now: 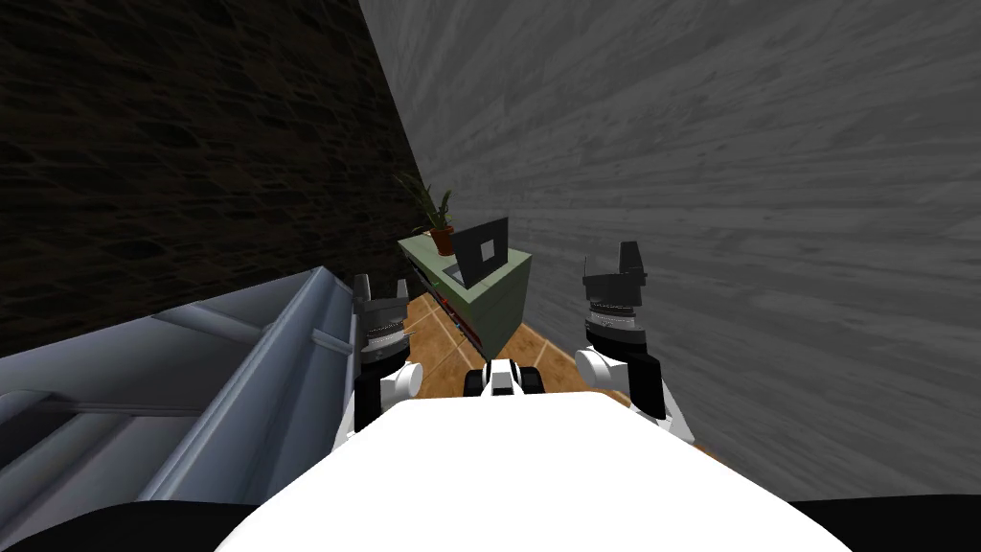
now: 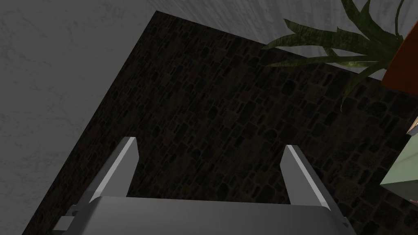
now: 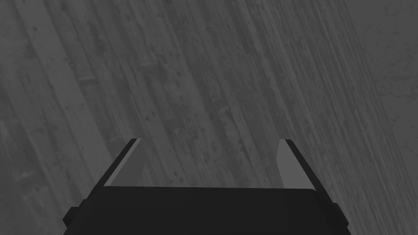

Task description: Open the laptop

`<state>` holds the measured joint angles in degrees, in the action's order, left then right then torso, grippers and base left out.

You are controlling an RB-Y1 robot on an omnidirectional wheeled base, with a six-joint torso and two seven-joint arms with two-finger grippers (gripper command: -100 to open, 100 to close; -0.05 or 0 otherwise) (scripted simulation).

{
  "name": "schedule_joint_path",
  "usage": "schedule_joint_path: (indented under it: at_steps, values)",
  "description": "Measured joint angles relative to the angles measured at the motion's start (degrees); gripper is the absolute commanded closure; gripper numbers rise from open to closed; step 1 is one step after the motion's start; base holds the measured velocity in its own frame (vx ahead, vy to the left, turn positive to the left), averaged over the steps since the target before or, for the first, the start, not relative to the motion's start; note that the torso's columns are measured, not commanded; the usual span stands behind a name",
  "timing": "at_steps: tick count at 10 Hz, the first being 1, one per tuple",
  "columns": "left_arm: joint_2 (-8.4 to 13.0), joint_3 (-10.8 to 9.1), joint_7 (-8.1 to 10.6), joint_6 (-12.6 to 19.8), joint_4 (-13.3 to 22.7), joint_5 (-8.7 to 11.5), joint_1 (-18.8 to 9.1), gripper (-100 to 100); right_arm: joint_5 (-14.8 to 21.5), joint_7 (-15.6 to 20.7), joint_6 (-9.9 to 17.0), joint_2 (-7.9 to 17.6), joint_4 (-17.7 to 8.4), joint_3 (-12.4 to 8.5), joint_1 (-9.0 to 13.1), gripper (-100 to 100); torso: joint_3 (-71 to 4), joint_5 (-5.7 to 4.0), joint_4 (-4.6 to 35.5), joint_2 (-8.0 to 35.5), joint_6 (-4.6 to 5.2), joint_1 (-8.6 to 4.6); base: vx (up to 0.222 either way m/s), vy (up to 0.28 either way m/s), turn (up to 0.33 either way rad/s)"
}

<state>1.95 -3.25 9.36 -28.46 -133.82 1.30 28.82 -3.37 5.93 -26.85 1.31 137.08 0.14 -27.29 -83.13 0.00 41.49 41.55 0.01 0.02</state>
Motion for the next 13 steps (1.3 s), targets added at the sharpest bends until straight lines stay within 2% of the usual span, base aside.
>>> schedule_joint_path:
  at_steps: [5, 13]
  values:
    - [8.57, -2.15, 2.11, 3.91, -0.73, 1.16, -0.22, -100, 0.0, 0.0, 0.0, 0.0, -0.01, 0.0, 0.0, 0, -1.43, 0.0, 0.79, 0.74, -0.01, -0.01, -0.002, 0.009, -0.066]
    - [20.69, -5.4, 5.75, 10.78, -2.13, 3.46, -1.0, -100, 0.0, 0.0, 0.0, 0.0, -0.01, 0.0, 0.0, 0, -1.43, -0.01, 0.79, 0.74, 0.0, -0.02, -0.005, 0.01, -0.088]
